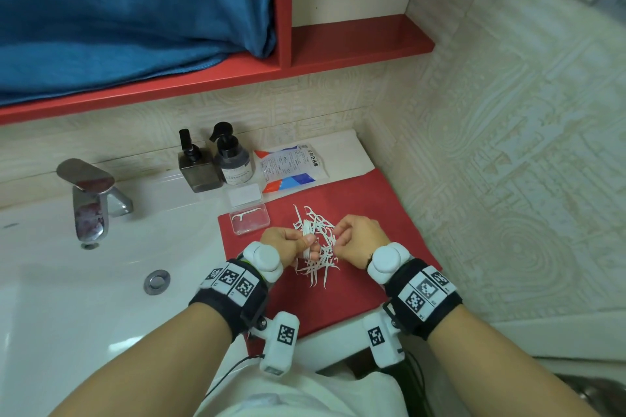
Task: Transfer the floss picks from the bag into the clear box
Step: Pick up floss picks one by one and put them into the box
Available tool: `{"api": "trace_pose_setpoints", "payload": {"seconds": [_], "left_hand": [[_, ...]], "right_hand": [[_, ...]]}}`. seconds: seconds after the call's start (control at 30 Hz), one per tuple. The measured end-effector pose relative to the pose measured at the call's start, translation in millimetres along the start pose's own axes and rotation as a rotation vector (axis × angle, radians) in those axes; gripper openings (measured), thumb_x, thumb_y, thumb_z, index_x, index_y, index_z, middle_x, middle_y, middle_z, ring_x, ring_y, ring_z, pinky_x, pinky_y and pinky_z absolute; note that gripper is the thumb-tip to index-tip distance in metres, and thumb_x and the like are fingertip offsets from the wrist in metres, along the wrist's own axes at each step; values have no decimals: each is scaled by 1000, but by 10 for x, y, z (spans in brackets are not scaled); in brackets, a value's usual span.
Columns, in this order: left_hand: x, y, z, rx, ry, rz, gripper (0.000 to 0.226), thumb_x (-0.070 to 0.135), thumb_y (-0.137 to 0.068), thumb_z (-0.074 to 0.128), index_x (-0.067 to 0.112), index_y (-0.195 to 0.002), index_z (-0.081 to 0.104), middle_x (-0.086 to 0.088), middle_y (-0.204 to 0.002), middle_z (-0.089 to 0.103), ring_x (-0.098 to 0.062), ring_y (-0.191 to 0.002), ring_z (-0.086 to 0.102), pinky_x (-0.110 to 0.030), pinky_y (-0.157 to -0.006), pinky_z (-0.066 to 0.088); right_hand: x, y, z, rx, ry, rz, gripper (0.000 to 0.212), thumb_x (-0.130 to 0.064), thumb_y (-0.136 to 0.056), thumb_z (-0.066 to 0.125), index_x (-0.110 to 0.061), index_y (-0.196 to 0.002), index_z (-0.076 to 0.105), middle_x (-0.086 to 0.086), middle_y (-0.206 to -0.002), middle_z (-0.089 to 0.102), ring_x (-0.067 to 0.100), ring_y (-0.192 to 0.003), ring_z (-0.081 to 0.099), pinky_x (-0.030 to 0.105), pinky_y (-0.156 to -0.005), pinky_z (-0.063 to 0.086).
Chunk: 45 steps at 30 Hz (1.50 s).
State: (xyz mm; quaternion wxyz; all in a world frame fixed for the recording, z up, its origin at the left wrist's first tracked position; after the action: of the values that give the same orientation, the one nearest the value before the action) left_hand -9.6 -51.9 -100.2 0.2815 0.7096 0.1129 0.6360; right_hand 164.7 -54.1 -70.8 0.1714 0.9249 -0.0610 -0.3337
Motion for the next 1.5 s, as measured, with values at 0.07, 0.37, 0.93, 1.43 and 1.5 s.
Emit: {"api": "trace_pose_setpoints", "payload": {"seconds": [0.07, 0.37, 0.93, 1.43, 1.5], "left_hand": [[-13, -14, -23, 9, 17, -1, 26, 17, -87, 68, -8, -96, 69, -6, -77, 75, -10, -62, 70, -17, -44, 43], [5, -53, -269, 92, 86, 2, 20, 15, -86, 69, -5, -89, 69, 0, -59, 69, -4, -43, 59, -16, -45, 46], [-246, -185, -871, 231, 133, -16, 16, 15, -88, 67, 0, -91, 70, -3, -63, 69, -2, -42, 57, -15, -43, 42], [-564, -476, -850, 16, 197, -80, 23, 27, -93, 59, 12, -85, 75, -16, -75, 70, -11, -57, 60, -22, -51, 39], [-613, -508, -825, -13, 185, -88, 24, 28, -92, 60, 11, -84, 75, -17, -75, 69, -12, -58, 60, -22, -52, 39]], "right_hand": [[-112, -7, 20, 9, -25, -45, 20, -13, -72, 71, -22, -89, 65, -8, -66, 69, 2, -63, 65, 22, -66, 54], [-562, -177, 204, -37, -98, -147, 15, -20, -78, 74, -19, -91, 66, -3, -74, 71, 1, -56, 65, 11, -52, 49], [-972, -729, 708, -228, -134, -116, 16, -24, -81, 73, -20, -96, 74, -4, -74, 73, 10, -64, 71, 30, -66, 61], [-792, -1072, 901, -275, -308, -182, 18, -12, -79, 78, -16, -97, 77, -4, -85, 76, 7, -80, 73, 22, -79, 58], [-742, -1083, 916, -295, -310, -179, 17, -10, -80, 78, -15, -96, 77, -2, -85, 76, 8, -81, 73, 23, -79, 58]]}}
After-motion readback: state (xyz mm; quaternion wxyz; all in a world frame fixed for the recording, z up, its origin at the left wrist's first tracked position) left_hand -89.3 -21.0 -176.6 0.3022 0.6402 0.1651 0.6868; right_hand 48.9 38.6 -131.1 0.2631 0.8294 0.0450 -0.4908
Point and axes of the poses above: each hand's wrist, its own y-axis away from the middle knuckle, its own z-axis out of the palm, x = y × z, the point moved 5 cm from there along -y, towards the middle knuckle
